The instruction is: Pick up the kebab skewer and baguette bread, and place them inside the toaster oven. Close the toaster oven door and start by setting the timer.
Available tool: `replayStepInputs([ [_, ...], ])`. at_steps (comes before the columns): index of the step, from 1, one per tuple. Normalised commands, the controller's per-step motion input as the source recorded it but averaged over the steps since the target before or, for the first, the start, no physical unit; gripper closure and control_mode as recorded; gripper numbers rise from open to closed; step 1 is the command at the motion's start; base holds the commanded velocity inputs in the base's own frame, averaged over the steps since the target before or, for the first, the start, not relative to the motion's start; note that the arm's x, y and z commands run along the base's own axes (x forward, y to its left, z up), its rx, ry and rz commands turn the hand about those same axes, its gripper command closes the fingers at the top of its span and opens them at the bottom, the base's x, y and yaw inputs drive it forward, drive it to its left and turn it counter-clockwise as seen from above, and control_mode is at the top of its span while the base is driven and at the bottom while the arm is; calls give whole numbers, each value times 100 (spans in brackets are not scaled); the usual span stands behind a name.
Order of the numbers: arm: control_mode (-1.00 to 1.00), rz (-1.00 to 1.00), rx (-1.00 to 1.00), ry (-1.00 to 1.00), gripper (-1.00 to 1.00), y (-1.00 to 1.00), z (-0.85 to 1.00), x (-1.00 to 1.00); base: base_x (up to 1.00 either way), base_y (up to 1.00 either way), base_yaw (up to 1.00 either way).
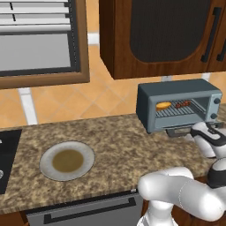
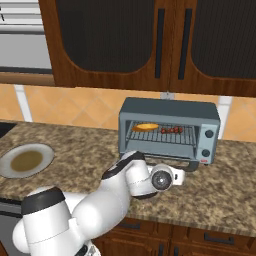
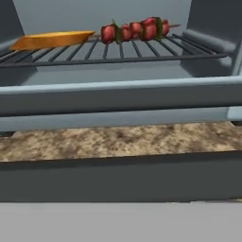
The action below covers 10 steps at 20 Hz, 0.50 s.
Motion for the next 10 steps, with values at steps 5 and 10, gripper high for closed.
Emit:
replayStepInputs([
  [5,-100,1,1,0,-100,0,65,32,0,0,0],
  [10,-100,1,3,0,-100,0,78,41,0,0,0],
])
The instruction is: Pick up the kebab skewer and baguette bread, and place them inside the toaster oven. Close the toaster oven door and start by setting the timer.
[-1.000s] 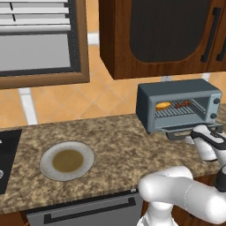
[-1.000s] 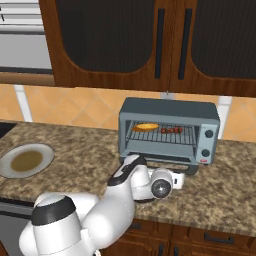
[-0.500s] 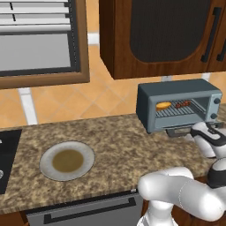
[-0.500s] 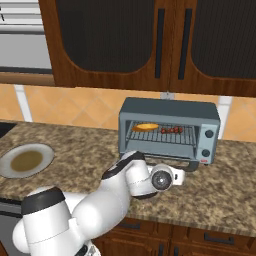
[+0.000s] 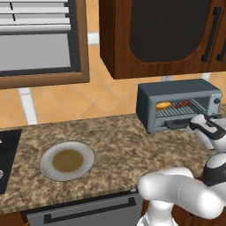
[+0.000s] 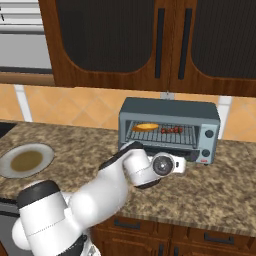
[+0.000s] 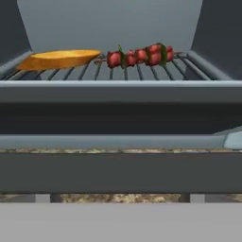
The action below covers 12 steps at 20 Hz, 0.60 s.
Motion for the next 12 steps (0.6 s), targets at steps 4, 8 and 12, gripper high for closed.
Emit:
replayStepInputs([
  [4,-100,0,5,0,-100,0,76,52,0,0,0],
  [8,-100,0,5,0,-100,0,71,58,0,0,0],
  [12,-100,0,3,0,-100,0,33,50,0,0,0],
])
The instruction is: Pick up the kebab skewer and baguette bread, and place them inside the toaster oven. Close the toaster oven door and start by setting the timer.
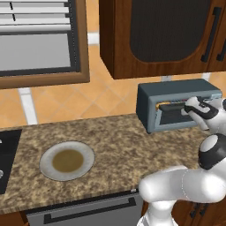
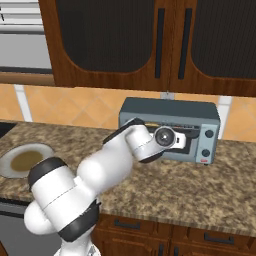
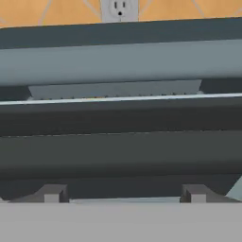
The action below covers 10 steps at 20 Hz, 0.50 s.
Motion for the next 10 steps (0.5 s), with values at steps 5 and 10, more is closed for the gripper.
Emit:
replayStepInputs([
  [5,-100,0,0,0,-100,0,0,31,0,0,0],
  [10,-100,0,0,-4,-100,0,-13,16,0,0,0],
])
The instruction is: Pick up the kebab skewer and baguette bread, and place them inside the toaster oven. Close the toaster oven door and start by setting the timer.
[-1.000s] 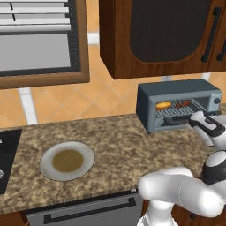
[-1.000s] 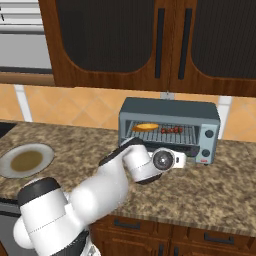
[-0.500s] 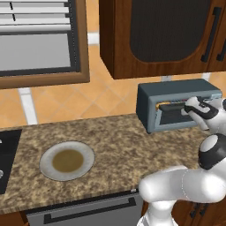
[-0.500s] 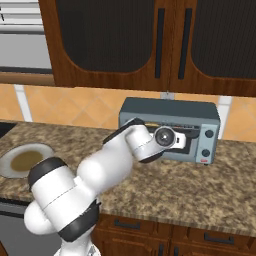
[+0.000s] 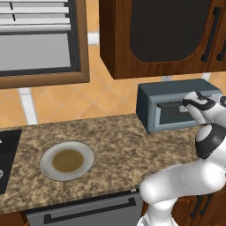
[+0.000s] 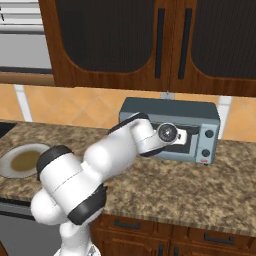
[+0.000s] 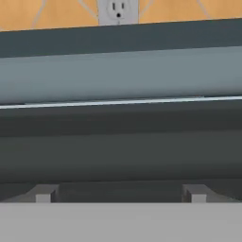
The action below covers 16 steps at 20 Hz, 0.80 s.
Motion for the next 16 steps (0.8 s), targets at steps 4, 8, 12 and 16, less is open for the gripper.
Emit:
replayStepInputs([
  [4,-100,0,0,-9,-100,0,-27,24,0,0,0],
  [8,-100,1,0,-14,-100,0,-24,31,0,0,0],
  [12,-100,1,0,-14,-100,0,-27,37,0,0,0],
  [16,-100,1,0,-9,-100,-3,-27,11,0,0,0],
])
